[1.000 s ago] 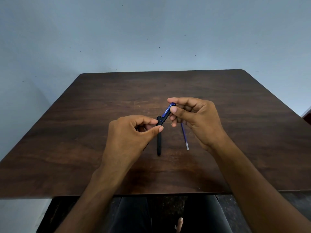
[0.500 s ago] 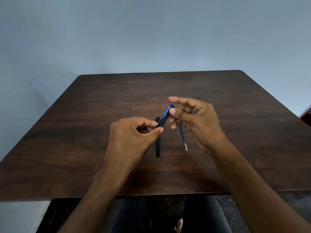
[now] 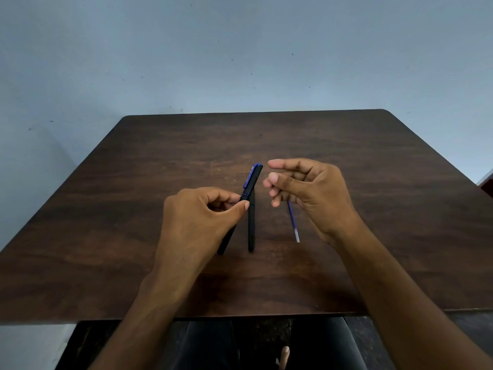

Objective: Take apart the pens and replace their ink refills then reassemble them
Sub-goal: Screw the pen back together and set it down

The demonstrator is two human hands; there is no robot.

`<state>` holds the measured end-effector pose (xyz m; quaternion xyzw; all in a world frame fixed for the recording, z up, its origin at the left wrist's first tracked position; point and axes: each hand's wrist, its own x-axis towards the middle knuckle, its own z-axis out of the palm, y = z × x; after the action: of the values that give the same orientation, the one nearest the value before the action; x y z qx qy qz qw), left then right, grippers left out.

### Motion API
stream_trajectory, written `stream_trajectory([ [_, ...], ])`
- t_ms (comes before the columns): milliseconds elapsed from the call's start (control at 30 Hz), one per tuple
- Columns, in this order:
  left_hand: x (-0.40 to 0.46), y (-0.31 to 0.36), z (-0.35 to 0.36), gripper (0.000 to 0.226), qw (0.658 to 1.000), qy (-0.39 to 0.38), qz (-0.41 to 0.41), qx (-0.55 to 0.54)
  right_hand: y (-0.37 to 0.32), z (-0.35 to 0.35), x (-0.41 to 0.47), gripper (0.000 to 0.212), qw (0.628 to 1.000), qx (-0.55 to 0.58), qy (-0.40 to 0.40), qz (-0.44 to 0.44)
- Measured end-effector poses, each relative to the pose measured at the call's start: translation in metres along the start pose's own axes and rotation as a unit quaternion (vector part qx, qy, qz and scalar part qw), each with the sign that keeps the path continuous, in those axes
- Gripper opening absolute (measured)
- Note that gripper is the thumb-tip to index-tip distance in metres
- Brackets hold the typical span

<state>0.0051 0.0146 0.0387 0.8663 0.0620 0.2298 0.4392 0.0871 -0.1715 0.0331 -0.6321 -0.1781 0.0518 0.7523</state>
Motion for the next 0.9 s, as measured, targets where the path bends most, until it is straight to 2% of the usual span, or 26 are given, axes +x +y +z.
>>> stream_trajectory([
  [267,0.002,-0.002,-0.001,0.012,1.000,0.002,-0.011,-0.004,0.002,-0.001,0.001,0.041,1.000,-0.017,-0.001,0.006],
  [433,0.003,0.000,0.001,0.014,1.000,-0.001,-0.005,0.000,-0.001,-0.001,0.003,0.032,1.000,-0.001,0.003,-0.011],
  [900,-0.002,0.004,0.011,0.011,1.000,0.006,0.002,-0.021,-0.002,0.005,0.004,0.034,1.000,0.007,-0.003,-0.002],
])
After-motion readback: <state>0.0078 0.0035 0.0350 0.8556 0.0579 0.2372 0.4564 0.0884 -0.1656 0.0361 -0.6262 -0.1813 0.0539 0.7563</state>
